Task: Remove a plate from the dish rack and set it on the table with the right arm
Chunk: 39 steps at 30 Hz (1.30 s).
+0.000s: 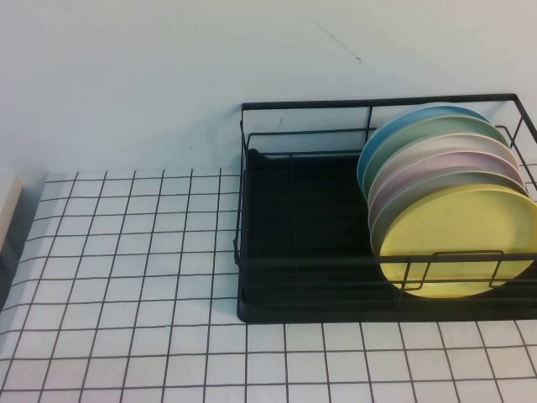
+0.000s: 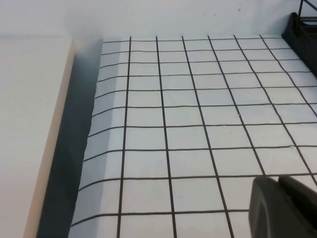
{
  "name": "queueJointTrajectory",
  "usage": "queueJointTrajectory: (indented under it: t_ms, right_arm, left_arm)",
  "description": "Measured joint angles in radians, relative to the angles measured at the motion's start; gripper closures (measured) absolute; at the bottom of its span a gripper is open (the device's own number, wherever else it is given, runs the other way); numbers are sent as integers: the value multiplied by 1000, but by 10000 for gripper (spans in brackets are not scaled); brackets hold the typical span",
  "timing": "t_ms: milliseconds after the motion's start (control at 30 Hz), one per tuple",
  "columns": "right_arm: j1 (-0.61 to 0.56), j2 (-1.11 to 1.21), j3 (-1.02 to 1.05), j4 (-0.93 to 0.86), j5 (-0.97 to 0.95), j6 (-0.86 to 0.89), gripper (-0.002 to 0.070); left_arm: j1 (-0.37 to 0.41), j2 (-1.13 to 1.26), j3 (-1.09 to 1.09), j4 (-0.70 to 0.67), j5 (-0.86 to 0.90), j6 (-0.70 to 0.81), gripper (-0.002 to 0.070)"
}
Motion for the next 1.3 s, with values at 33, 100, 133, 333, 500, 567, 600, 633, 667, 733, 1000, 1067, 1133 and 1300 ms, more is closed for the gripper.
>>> queueJointTrajectory:
  t_ms: [33, 100, 133, 333, 500, 567, 600, 633, 667, 733, 1000, 1067, 1133, 1300]
  right_arm:
    - [0, 0, 0, 0, 0, 0, 680]
    - [0, 0, 0, 0, 0, 0, 680]
    - [0, 0, 0, 0, 0, 0, 680]
    - [0, 0, 0, 1, 0, 0, 680]
    - [0, 0, 0, 1, 0, 0, 680]
    - [0, 0, 0, 1, 0, 0, 680]
    - [0, 0, 0, 1, 0, 0, 680]
    - [0, 0, 0, 1, 0, -7, 680]
    - [0, 0, 0, 1, 0, -9, 680]
    - [0, 0, 0, 1, 0, -25, 680]
    - [0, 0, 0, 1, 0, -58, 680]
    - [0, 0, 0, 1, 0, -58, 680]
    - [0, 0, 0, 1, 0, -58, 680]
    - [0, 0, 1, 1, -10, -62, 680]
  left_arm:
    - [0, 0, 0, 0, 0, 0, 678]
    - [0, 0, 0, 0, 0, 0, 678]
    - [0, 0, 0, 0, 0, 0, 678]
    - [0, 0, 0, 0, 0, 0, 678]
    - [0, 0, 0, 0, 0, 0, 678]
    - [0, 0, 0, 0, 0, 0, 678]
    - [0, 0, 0, 0, 0, 0, 678]
    - [0, 0, 0, 0, 0, 0, 678]
    - [0, 0, 0, 0, 0, 0, 678]
    - [0, 0, 0, 0, 0, 4, 678]
    - [0, 0, 0, 0, 0, 4, 678]
    - [0, 0, 0, 0, 0, 4, 678]
    - [0, 0, 0, 0, 0, 4, 678]
    - [0, 0, 0, 0, 0, 4, 678]
